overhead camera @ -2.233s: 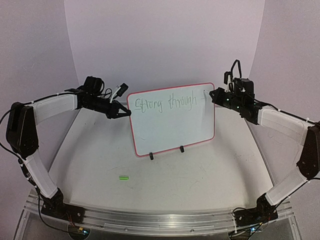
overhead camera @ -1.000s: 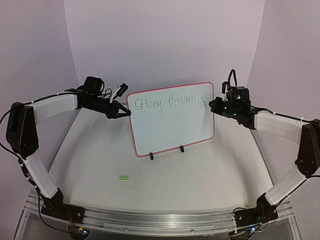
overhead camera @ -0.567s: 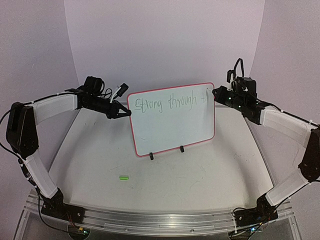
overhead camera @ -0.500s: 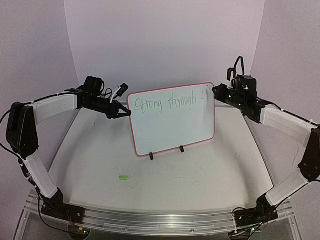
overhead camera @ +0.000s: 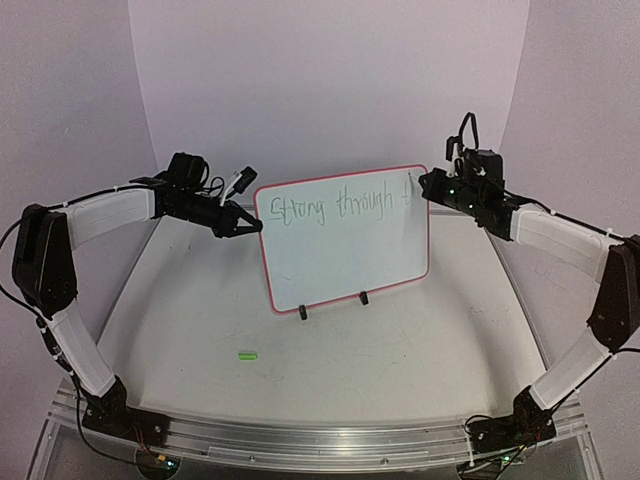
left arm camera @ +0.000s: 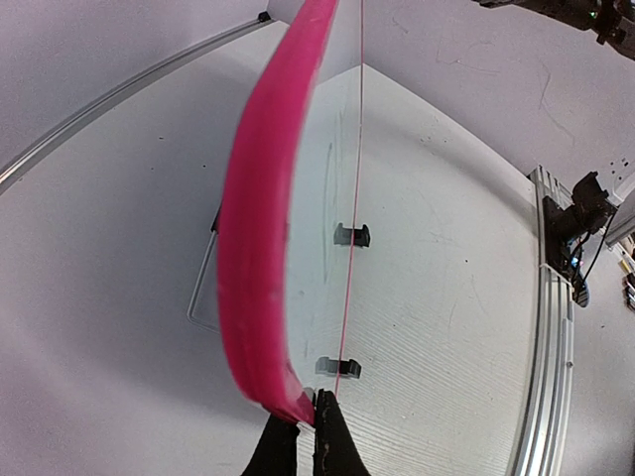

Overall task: Write a sentence on the whiteboard
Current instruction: Write a sentence at the center of the board.

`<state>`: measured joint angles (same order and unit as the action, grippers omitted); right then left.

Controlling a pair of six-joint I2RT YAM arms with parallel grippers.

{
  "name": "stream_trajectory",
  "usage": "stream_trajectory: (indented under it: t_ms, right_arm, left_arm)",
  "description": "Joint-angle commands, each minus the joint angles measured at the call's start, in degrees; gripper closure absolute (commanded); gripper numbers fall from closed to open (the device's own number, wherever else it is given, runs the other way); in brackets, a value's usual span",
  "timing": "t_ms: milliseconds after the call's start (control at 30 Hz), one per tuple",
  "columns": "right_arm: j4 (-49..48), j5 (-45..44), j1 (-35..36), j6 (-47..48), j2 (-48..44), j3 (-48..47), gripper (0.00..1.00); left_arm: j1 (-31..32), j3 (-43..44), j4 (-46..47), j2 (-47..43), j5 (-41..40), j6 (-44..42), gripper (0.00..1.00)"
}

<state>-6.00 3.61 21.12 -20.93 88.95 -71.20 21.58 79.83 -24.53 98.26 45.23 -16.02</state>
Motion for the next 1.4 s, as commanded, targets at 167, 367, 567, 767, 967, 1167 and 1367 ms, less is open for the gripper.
stream_trajectory:
  t_ms: [167, 367, 567, 767, 967, 1167, 1367]
  right_arm:
    - [-0.9, -2.0, -0.3, -0.3, -0.7, 2.4, 1.0]
    - [-0.9, -1.5, -0.3, -1.7, -2.2, 6.7, 1.0]
    - [-0.9, -1.7, -0.3, -2.1, -2.9, 8.0, 1.0]
    - [-1.1, -1.7, -0.3, -1.9, -2.9, 6.0, 1.0]
    - [-1.3, -1.9, -0.3, -1.1, -2.4, 3.5, 1.0]
    - [-1.3, -1.9, -0.3, -0.6, -1.4, 2.0, 1.0]
    - [-1.3, -2.3, -0.3, -0.5, -0.5, 1.7, 1.0]
  left_arm:
    - [1.0, -0.4, -5.4, 1.3, -4.0, -4.3, 1.0]
    - [1.0, -0.4, -5.3, 1.4, -4.0, -4.3, 1.0]
    - [1.0, -0.4, -5.3, 1.4, -3.9, -4.3, 1.0]
    - [1.0, -0.4, -5.3, 1.5, -3.9, -4.3, 1.0]
    - [1.0, -0.4, -5.3, 1.5, -3.9, -4.3, 1.0]
    - [1.0, -0.4, -5.3, 1.5, -3.9, -4.3, 1.0]
    - [1.0, -0.4, -5.3, 1.5, -3.9, -4.3, 1.0]
